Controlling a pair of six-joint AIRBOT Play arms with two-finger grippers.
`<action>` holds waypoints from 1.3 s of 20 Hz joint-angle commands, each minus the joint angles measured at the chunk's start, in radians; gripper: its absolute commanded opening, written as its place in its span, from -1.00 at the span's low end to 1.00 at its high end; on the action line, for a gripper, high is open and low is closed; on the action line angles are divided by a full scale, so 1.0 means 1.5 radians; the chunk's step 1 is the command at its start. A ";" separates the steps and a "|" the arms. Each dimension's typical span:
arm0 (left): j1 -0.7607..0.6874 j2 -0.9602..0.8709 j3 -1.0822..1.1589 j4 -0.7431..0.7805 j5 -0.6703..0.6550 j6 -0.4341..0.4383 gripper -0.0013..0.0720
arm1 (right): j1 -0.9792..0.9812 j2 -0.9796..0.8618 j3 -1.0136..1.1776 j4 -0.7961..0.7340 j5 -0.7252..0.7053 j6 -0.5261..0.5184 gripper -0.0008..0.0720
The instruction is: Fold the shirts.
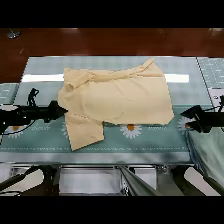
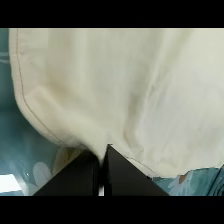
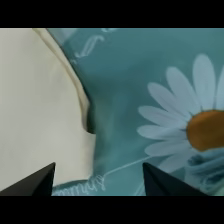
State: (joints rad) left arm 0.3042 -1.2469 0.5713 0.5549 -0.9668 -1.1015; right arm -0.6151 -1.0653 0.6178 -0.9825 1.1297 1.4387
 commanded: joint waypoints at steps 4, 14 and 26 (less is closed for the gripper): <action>-0.010 -0.003 0.011 -0.004 -0.011 0.005 -0.90 | 0.112 -0.082 -0.009 0.008 -0.054 0.015 0.74; -0.023 0.001 0.035 -0.047 -0.030 0.006 -0.90 | 0.272 -0.229 0.183 0.047 -0.038 0.020 -0.89; 0.034 0.144 0.805 -0.005 -0.090 -0.084 -0.90 | 0.274 -0.049 0.967 -0.077 0.121 0.055 -0.89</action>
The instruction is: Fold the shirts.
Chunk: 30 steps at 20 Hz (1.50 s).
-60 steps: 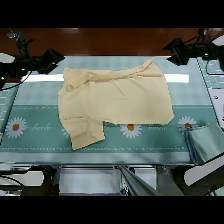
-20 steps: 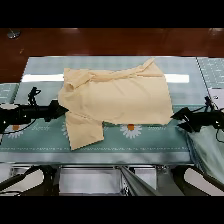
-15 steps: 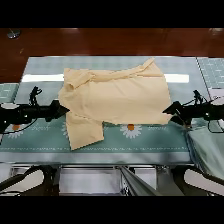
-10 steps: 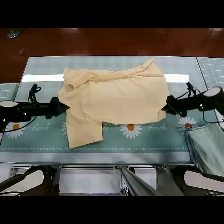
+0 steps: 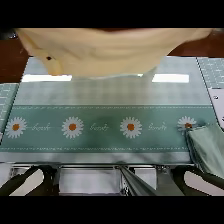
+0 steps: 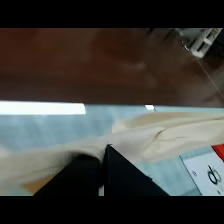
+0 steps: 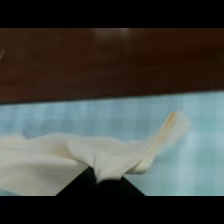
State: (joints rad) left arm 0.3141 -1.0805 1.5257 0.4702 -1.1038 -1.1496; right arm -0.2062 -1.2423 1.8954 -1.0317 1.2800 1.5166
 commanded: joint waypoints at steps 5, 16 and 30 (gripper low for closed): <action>0.107 0.161 0.280 0.212 -0.004 -0.098 -0.90 | 0.001 0.245 0.114 -0.101 0.053 0.001 -0.89; -0.203 0.325 0.194 0.720 -0.193 -0.238 -0.90 | 0.001 0.351 0.037 -0.119 0.249 0.039 -0.89; -0.218 -0.082 -0.187 0.649 0.246 -0.332 -0.90 | 0.002 -0.026 -0.351 0.012 -0.125 -0.072 -0.89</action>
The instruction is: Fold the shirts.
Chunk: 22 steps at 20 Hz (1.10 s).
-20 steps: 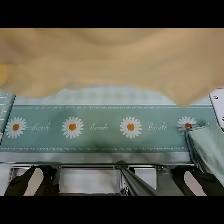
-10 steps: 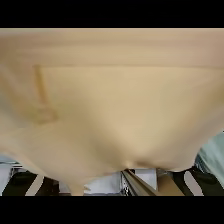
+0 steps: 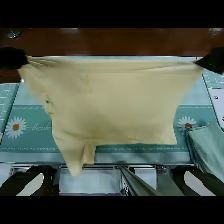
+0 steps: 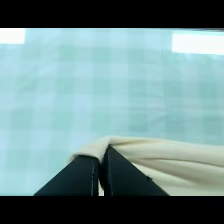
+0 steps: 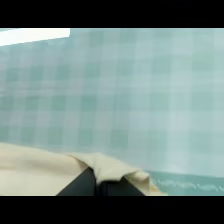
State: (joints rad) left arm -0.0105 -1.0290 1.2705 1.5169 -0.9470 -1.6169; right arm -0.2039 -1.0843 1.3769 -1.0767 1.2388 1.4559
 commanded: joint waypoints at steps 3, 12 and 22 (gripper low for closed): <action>-0.001 -0.248 0.034 -0.102 0.183 -0.053 -0.90 | 0.000 -0.305 0.097 0.053 -0.124 -0.016 -0.89; 0.004 -0.446 0.120 -0.275 0.150 -0.105 -0.90 | 0.000 -0.547 0.273 0.079 -0.098 0.050 -0.89; 0.090 -0.467 0.175 -0.243 -0.251 0.110 -0.90 | -0.023 -0.513 0.240 -0.028 0.133 -0.009 -0.89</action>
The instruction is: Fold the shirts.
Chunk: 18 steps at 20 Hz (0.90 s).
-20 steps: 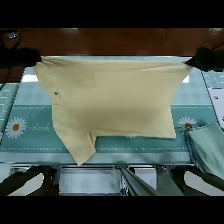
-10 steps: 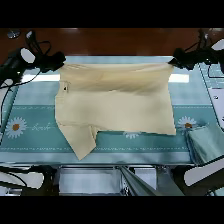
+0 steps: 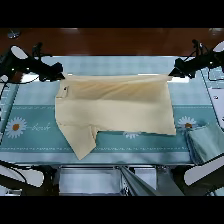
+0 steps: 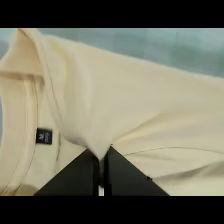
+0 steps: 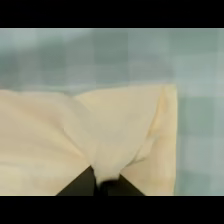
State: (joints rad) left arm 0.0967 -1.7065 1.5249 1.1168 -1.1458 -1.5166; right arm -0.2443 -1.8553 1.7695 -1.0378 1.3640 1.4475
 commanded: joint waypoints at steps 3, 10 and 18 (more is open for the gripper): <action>0.011 -0.047 0.005 0.023 -0.158 0.043 -0.90 | 0.025 -0.010 -0.091 -0.081 0.035 -0.002 -0.89; 0.056 -0.019 0.012 0.071 -0.312 0.036 0.95 | 0.000 0.023 -0.046 -0.111 0.095 0.042 0.73; 0.266 0.318 -0.448 -0.031 -0.139 0.088 0.95 | -0.117 0.333 -0.465 -0.027 -0.112 0.004 0.73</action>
State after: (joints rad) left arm 0.3843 -1.4006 1.1275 1.1835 -1.4887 -1.4334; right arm -0.3786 -1.5200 1.3514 -1.2022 1.3682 1.5036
